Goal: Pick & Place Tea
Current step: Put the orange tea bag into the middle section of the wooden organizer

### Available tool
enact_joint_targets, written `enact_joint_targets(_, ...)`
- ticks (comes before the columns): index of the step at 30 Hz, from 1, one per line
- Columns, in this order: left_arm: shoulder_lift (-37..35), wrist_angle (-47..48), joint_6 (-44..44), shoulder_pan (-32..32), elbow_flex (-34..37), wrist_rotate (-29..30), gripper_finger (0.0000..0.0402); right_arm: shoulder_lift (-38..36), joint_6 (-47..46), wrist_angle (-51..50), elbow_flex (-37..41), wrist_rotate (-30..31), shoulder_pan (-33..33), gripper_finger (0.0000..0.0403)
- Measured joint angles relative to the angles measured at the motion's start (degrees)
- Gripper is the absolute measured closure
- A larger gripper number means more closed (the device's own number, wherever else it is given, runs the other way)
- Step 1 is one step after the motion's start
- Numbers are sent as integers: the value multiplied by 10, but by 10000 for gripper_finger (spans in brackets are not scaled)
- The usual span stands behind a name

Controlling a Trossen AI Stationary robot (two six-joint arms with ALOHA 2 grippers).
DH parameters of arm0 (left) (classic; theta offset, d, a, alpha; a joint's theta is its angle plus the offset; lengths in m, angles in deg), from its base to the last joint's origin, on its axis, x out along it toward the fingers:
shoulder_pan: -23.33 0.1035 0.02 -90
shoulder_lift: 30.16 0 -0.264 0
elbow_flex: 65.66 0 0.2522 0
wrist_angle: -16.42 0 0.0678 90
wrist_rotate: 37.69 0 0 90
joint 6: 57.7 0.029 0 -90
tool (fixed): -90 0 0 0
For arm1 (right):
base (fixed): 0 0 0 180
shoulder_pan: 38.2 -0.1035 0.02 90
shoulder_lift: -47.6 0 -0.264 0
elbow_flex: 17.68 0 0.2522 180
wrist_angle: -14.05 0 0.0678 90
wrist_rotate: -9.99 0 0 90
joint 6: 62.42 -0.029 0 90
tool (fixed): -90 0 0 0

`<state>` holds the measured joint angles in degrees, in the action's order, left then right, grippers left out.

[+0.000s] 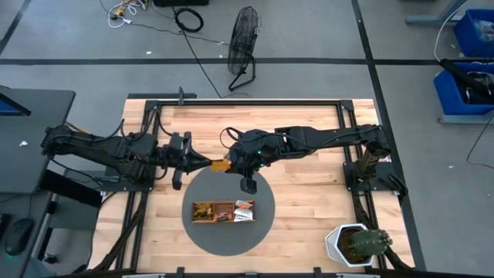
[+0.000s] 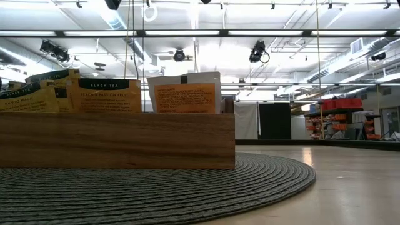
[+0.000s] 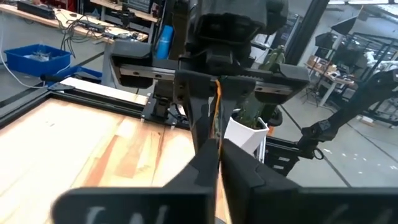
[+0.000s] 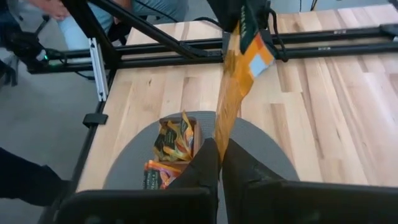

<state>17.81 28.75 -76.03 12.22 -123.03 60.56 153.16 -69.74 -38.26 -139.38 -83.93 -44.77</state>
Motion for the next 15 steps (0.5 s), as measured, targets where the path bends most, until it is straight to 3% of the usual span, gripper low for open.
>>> enact_joint_targets(3, 0, 0, 9, -8, 0, -1, 394, 0, -31, 0, 0, -7, 0, 397)
enact_joint_targets(8, 0, 8, 9, -55, 0, 20, 398, -6, -42, -21, 0, -28, -6, 349)
enact_joint_targets(15, 22, 49, 9, -165, -1, 172, 400, -9, -64, -77, 0, 5, -12, 298)
